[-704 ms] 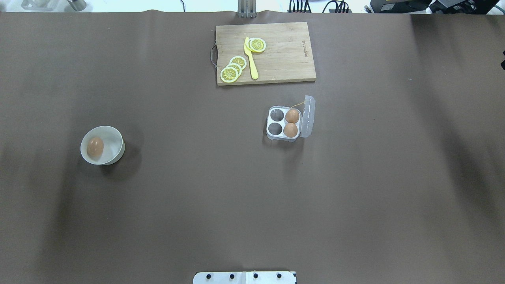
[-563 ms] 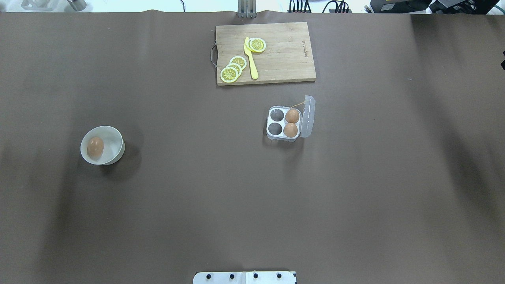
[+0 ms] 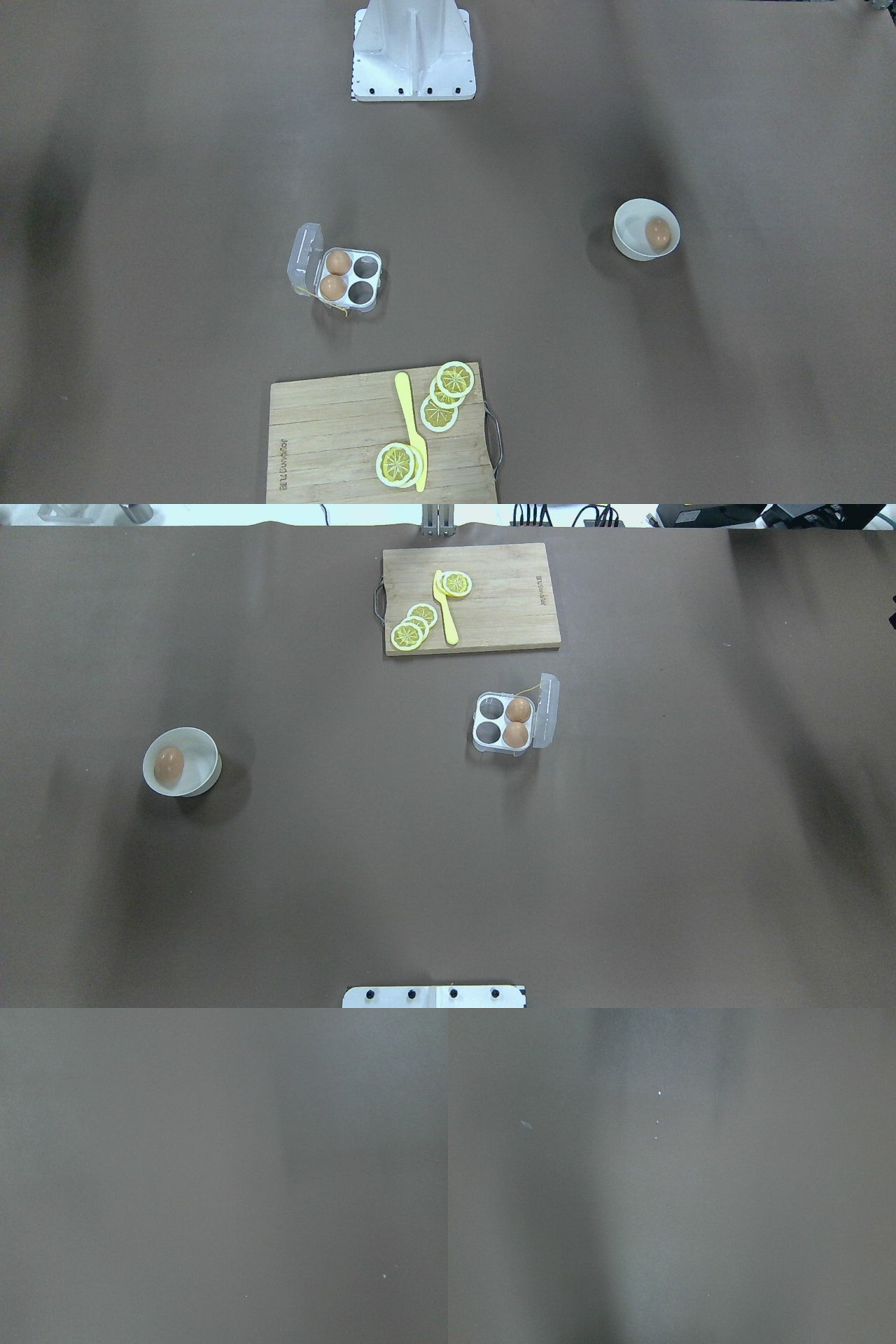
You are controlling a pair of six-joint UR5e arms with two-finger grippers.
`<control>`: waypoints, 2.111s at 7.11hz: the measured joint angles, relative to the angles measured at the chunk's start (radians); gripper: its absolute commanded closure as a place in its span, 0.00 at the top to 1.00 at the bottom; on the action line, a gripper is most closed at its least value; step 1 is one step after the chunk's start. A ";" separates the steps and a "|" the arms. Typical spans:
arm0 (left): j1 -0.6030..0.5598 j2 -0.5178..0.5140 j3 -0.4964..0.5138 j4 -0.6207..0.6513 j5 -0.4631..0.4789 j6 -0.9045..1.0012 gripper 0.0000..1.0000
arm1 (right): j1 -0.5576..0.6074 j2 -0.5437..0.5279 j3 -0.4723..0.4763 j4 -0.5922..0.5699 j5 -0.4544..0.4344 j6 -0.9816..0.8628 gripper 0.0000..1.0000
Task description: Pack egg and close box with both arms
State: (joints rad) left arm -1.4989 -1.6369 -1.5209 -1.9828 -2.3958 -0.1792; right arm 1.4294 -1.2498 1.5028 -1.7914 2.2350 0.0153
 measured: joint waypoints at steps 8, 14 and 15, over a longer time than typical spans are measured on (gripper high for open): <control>0.319 -0.088 -0.158 0.012 -0.011 -0.093 0.95 | -0.064 0.044 0.017 -0.084 -0.070 0.000 1.00; 0.539 -0.085 -0.204 0.007 0.088 -0.155 0.79 | -0.066 0.039 0.010 -0.083 -0.072 0.000 1.00; 0.554 -0.085 -0.203 0.007 0.099 -0.156 0.79 | -0.066 0.037 0.010 -0.083 -0.073 -0.001 1.00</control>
State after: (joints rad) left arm -0.9454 -1.7217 -1.7241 -1.9757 -2.2967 -0.3353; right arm 1.3637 -1.2133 1.5126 -1.8745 2.1625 0.0143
